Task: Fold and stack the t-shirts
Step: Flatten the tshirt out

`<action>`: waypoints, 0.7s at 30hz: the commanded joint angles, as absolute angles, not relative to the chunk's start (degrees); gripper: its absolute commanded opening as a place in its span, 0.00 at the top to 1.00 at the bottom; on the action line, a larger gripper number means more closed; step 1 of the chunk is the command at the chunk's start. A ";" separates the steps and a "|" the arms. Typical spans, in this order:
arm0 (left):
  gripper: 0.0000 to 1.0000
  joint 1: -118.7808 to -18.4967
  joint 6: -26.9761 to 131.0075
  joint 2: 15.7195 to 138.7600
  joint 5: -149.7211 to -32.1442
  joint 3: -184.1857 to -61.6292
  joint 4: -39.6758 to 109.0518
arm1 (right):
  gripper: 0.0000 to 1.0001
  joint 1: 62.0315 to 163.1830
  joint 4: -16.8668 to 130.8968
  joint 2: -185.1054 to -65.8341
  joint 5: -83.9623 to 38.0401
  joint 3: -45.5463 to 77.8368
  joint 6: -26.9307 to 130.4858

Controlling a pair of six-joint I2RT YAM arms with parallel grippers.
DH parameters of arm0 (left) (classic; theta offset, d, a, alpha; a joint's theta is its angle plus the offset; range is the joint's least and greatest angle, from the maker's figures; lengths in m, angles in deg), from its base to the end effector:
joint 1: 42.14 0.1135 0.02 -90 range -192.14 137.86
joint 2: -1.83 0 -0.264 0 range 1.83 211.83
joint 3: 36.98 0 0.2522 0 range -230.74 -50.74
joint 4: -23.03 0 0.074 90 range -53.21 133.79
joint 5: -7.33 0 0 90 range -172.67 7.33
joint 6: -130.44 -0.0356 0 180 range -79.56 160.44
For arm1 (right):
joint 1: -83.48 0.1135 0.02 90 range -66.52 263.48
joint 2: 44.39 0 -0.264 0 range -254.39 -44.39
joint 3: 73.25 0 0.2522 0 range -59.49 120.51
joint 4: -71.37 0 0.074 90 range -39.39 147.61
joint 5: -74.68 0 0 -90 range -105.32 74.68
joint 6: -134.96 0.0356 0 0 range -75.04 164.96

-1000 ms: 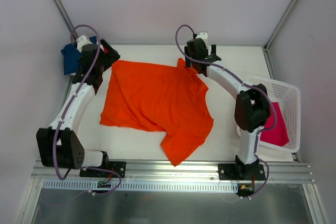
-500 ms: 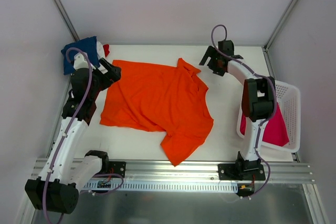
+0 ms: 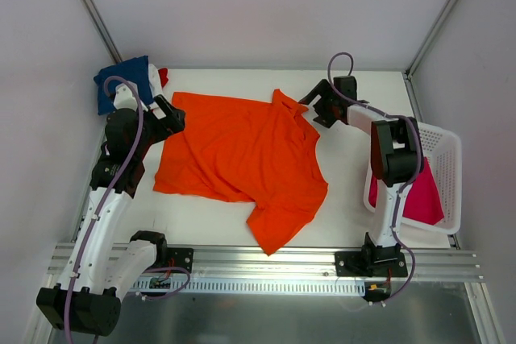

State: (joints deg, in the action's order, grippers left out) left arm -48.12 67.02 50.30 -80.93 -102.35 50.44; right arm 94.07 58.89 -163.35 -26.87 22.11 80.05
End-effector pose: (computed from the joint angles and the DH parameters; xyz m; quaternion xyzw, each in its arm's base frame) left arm 0.1931 -0.0191 0.3645 -0.1470 0.7547 -0.1680 0.6169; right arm 0.4577 0.0928 0.1794 0.1436 0.8763 0.2577 0.3809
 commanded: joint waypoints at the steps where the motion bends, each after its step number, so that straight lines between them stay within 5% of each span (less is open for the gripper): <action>1: 0.01 -48.38 65.22 50.00 -81.35 -102.42 50.24 | 0.06 94.03 67.09 -164.17 -29.72 21.63 85.65; 15: 0.01 -48.38 64.52 49.12 -82.23 -101.98 50.24 | 0.17 93.59 75.80 -170.42 -32.72 22.42 88.47; 21: 0.01 -48.38 64.43 49.21 -82.49 -101.89 50.24 | 0.47 92.97 75.63 -170.78 -32.72 23.04 87.42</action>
State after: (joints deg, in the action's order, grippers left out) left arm -48.12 66.26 50.13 -81.22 -102.33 50.51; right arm 93.70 74.45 -170.21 -32.36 21.31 87.59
